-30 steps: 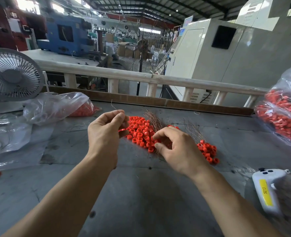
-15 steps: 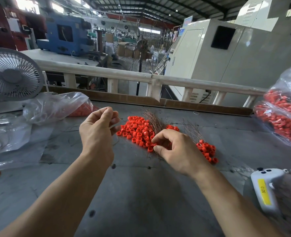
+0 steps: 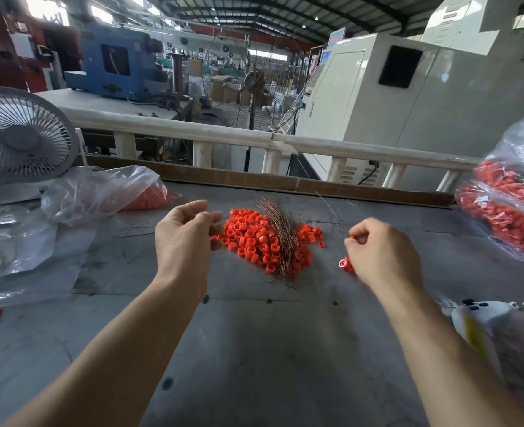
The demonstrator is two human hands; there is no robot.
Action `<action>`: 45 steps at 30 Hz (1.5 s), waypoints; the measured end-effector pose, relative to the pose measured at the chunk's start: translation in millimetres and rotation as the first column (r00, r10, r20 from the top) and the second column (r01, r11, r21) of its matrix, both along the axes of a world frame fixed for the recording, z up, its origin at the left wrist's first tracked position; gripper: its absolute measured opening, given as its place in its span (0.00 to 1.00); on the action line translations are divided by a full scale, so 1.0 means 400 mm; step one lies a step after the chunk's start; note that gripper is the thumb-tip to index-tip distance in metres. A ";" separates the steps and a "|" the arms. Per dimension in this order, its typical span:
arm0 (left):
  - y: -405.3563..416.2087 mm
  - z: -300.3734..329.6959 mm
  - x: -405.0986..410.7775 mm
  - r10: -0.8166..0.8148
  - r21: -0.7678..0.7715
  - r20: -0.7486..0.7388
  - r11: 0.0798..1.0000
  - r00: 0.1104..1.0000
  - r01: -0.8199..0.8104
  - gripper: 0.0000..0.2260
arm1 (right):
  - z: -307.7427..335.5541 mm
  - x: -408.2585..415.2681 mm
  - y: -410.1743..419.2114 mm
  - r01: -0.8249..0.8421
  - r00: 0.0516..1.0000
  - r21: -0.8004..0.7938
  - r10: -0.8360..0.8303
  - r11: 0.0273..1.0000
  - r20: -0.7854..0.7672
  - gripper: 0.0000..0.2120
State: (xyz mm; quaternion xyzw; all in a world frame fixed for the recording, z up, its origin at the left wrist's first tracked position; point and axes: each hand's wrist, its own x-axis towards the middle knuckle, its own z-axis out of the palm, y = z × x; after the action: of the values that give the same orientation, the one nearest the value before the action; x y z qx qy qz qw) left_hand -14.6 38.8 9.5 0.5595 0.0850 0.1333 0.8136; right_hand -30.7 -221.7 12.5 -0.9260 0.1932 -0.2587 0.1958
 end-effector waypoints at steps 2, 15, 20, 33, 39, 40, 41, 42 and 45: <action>-0.008 -0.001 -0.005 -0.024 0.076 0.010 0.997 1.000 0.023 0.08 | 0.008 -0.004 -0.031 0.091 0.992 0.030 -0.088 0.995 -0.093 0.01; -0.038 -0.027 -0.018 -0.113 0.568 -0.015 0.817 0.994 0.101 0.07 | 0.020 -0.014 -0.040 0.016 0.988 0.041 -0.010 0.999 -0.153 0.04; -0.052 -0.045 -0.020 -0.141 0.805 -0.023 0.585 0.990 0.101 0.06 | -0.010 -0.003 0.038 -0.321 0.946 0.073 0.323 0.944 -0.022 0.03; -0.070 -0.074 -0.017 -0.205 0.974 0.086 0.224 0.975 -0.039 0.08 | -0.054 0.013 0.104 -0.496 0.867 -0.004 0.496 0.868 0.045 0.07; -0.087 -0.082 -0.004 -0.170 0.983 0.121 0.156 0.978 -0.095 0.11 | -0.068 0.035 0.128 -0.449 0.888 -0.080 0.455 0.890 0.070 0.05; -0.089 -0.084 -0.002 -0.166 0.984 0.122 0.152 0.979 -0.096 0.11 | -0.070 0.037 0.128 -0.443 0.891 -0.087 0.449 0.892 0.068 0.04; -0.089 -0.085 -0.001 -0.164 0.984 0.120 0.152 0.979 -0.095 0.11 | -0.071 0.037 0.128 -0.437 0.893 -0.094 0.444 0.894 0.068 0.04; -0.090 -0.085 0.000 -0.162 0.984 0.117 0.151 0.980 -0.093 0.11 | -0.071 0.036 0.127 -0.433 0.895 -0.097 0.440 0.896 0.077 0.03; -0.093 -0.083 0.001 -0.166 0.985 0.116 0.145 0.979 -0.092 0.09 | -0.062 0.030 0.125 -0.441 0.879 -0.077 0.448 0.894 0.166 0.02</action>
State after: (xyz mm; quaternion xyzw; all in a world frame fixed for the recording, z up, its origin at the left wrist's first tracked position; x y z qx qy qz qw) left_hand -14.3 1.6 -23.7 0.9402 -0.1174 0.1907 0.2567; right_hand -18.8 -171.9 -12.4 -0.9219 -0.0475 -0.2926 0.2495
